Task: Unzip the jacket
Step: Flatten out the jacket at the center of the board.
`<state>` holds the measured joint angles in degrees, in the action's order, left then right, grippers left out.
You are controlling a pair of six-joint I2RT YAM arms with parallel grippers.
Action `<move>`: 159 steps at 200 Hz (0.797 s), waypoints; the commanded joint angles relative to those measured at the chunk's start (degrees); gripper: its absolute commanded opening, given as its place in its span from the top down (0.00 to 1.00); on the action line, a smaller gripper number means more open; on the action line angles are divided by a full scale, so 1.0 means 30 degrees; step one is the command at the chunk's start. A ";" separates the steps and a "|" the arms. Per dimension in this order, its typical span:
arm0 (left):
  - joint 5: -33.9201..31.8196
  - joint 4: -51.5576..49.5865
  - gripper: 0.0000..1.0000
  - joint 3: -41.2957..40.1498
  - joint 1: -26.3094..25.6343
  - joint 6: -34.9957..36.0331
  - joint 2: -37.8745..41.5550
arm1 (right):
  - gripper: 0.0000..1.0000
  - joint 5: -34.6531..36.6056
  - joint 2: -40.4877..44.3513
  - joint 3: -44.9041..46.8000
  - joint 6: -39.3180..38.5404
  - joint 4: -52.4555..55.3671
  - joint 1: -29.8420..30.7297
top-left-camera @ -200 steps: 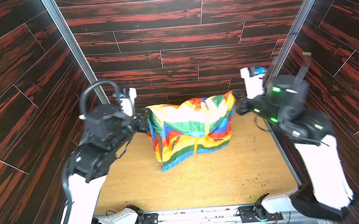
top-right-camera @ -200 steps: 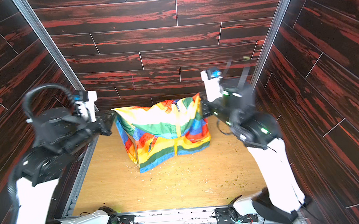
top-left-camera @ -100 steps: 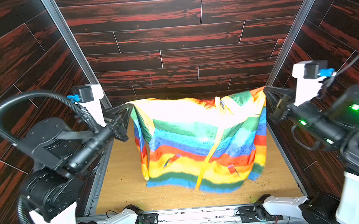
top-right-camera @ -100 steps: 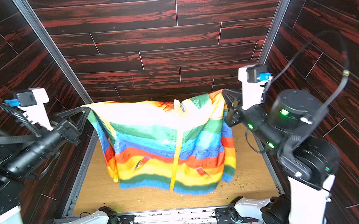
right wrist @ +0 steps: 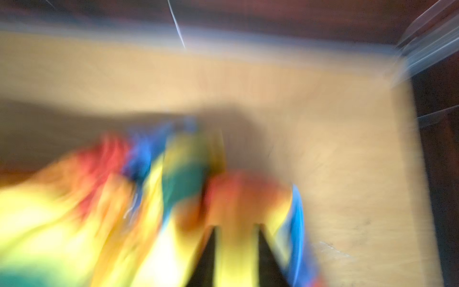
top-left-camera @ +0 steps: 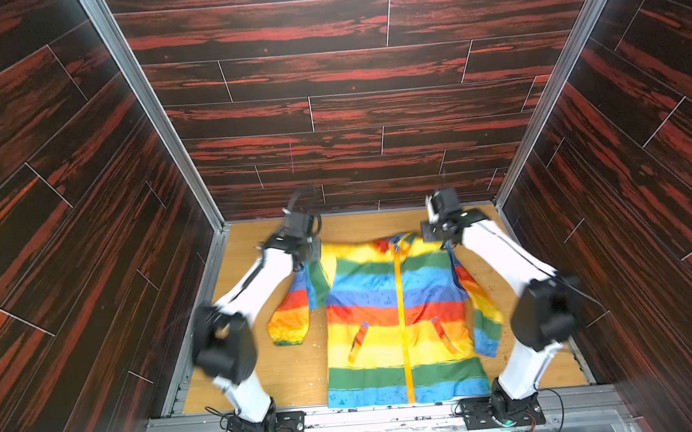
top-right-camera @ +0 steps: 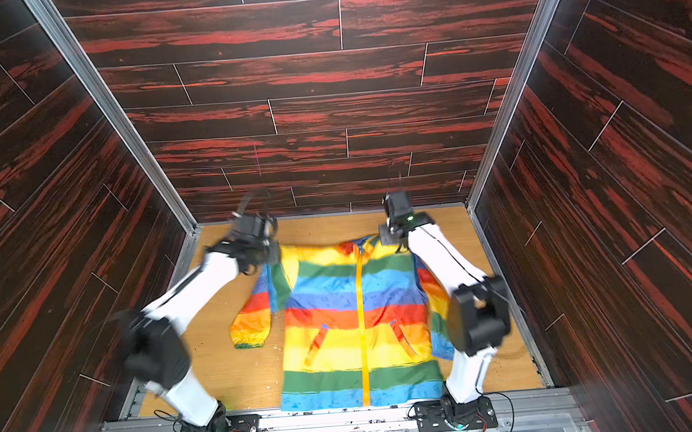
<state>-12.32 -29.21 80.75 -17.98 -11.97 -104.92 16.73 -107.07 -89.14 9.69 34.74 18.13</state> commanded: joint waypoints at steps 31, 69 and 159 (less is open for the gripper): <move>-0.2840 -0.0695 0.16 0.0835 0.0309 -0.1548 0.1137 | 0.16 0.0473 0.0292 -0.0538 0.2484 -0.0602 -0.0265; 0.0689 -0.2054 0.30 0.0212 -0.0497 -0.1637 0.2980 | 0.33 -0.1211 0.2276 0.1585 0.6171 0.2015 -0.3618; 0.3243 -0.0467 0.40 -0.1024 -0.5305 -0.3226 -0.1283 | 0.61 -0.2873 0.3701 0.7612 0.6894 0.2499 -0.4520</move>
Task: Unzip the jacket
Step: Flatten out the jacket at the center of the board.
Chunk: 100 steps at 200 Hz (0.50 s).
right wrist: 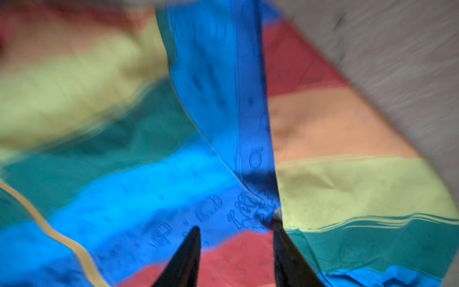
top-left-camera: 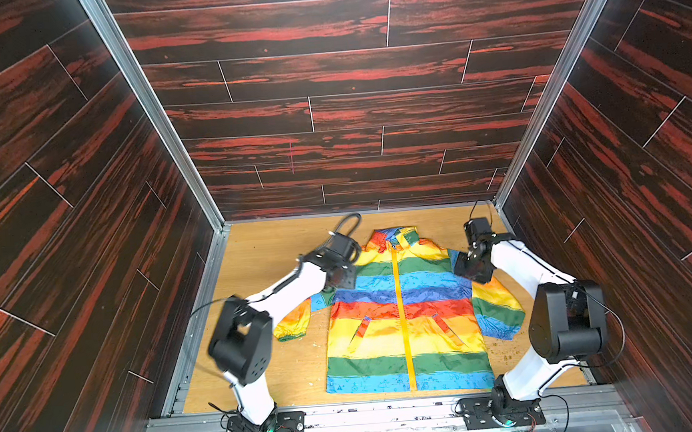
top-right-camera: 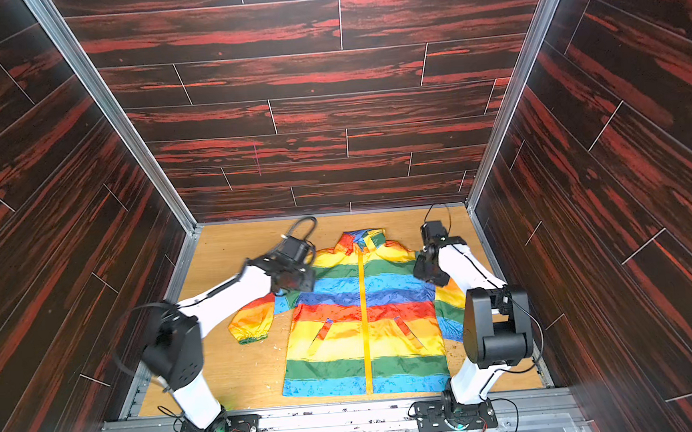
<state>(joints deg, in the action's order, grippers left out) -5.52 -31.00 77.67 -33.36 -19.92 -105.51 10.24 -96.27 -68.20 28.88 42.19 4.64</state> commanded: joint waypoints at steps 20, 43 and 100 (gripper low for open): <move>0.0345 -0.0474 0.40 -0.0002 -0.0275 -0.0646 -0.1725 | 0.62 -0.0377 -0.0070 0.0942 0.0582 -0.0259 -0.0104; -0.0807 -0.1661 0.40 -0.0412 -0.0260 -0.0969 -0.1768 | 0.63 -0.0137 -0.0353 0.1503 0.0989 -0.0473 -0.0431; -0.1557 -0.2807 0.43 -0.2275 -0.0246 -0.1640 -0.1490 | 0.69 -0.1329 -0.0059 0.3265 0.1912 -0.1739 -0.1356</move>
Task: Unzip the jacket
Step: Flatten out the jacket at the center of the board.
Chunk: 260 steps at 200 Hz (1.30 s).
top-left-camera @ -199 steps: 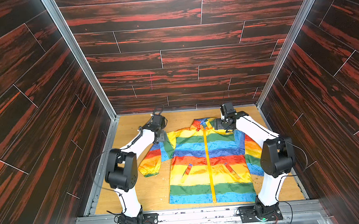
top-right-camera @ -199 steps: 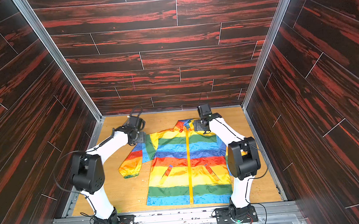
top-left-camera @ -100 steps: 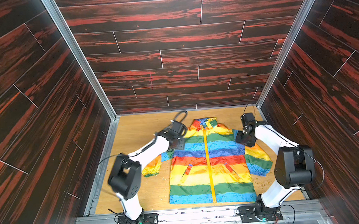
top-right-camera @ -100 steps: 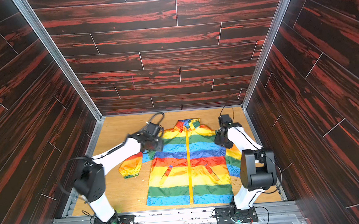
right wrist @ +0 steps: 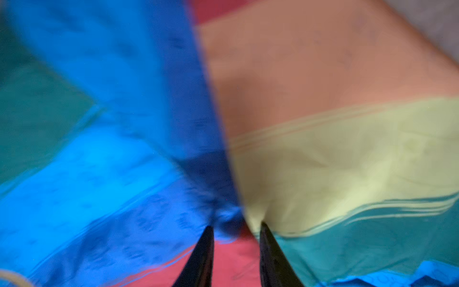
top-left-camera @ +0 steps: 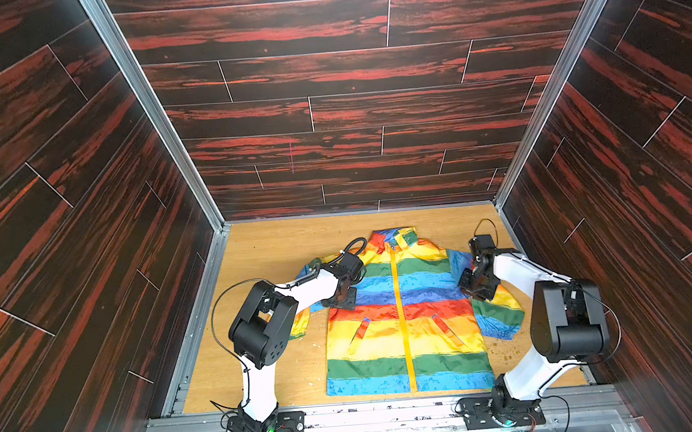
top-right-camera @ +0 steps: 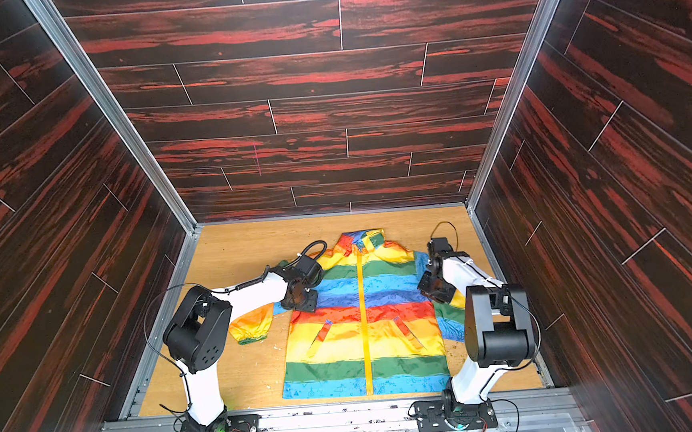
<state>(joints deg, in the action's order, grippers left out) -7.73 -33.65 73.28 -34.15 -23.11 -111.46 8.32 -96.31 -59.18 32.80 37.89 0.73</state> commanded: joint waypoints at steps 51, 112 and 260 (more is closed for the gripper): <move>-0.0570 -0.2563 0.61 -0.3462 0.0017 -0.1255 0.2930 | 0.91 -0.2239 0.2141 0.2708 0.1727 -0.0314 0.0758; -0.0356 -0.3587 0.42 0.0839 0.0556 -0.1084 0.5776 | 0.73 0.0673 0.5614 -0.0037 0.0791 0.0534 0.1770; 0.8468 -0.1965 0.25 2.0918 0.4558 -0.1973 -1.1278 | 0.33 -0.7976 -1.4355 -2.3622 -0.3755 0.2312 0.5029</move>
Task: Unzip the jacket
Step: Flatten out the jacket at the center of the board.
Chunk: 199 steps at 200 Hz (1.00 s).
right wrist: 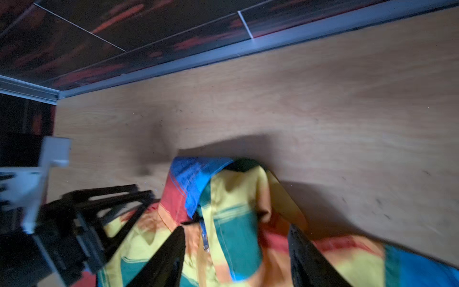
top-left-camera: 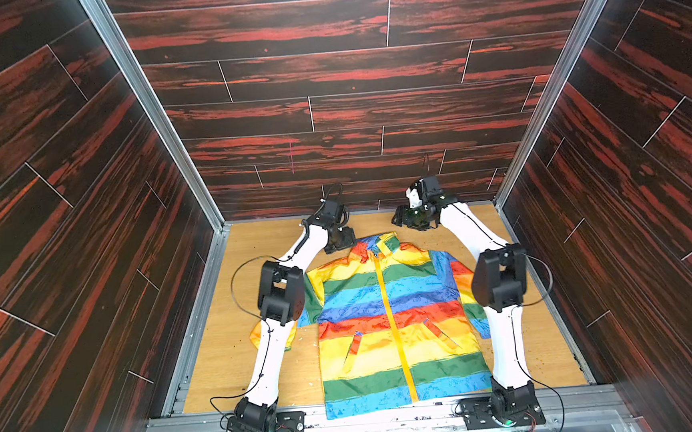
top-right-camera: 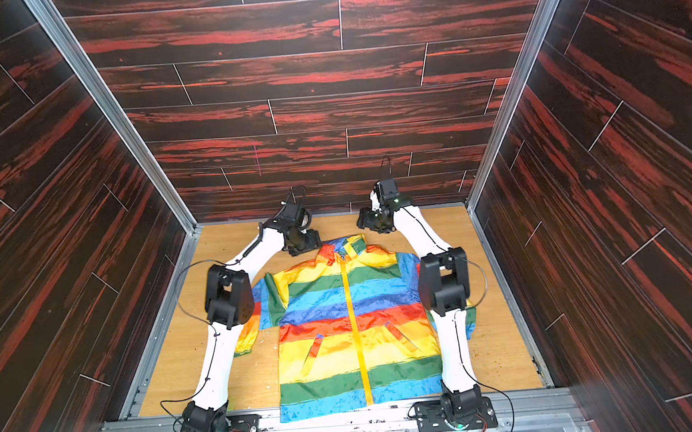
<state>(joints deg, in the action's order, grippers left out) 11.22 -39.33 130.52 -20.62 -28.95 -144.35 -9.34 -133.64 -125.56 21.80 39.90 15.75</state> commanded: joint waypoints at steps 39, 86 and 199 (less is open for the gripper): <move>0.2484 0.0247 0.24 0.2170 0.0048 -0.0122 -0.1488 | 0.29 -0.4314 -0.3210 -0.2297 -0.0236 0.2486 0.0028; 0.3580 0.0676 0.29 0.2667 0.0008 -0.0509 -0.2579 | 0.32 -0.4347 -0.4319 -0.2650 -0.0551 0.3478 0.0053; 0.5663 0.1761 1.00 0.1178 -0.0350 0.1030 0.2131 | 1.00 -0.1608 0.1170 0.0095 -0.2127 0.0745 0.0858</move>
<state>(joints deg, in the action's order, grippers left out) 26.04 -35.14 136.51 -20.71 -28.95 -149.86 -18.31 -141.21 -128.92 18.55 45.80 16.49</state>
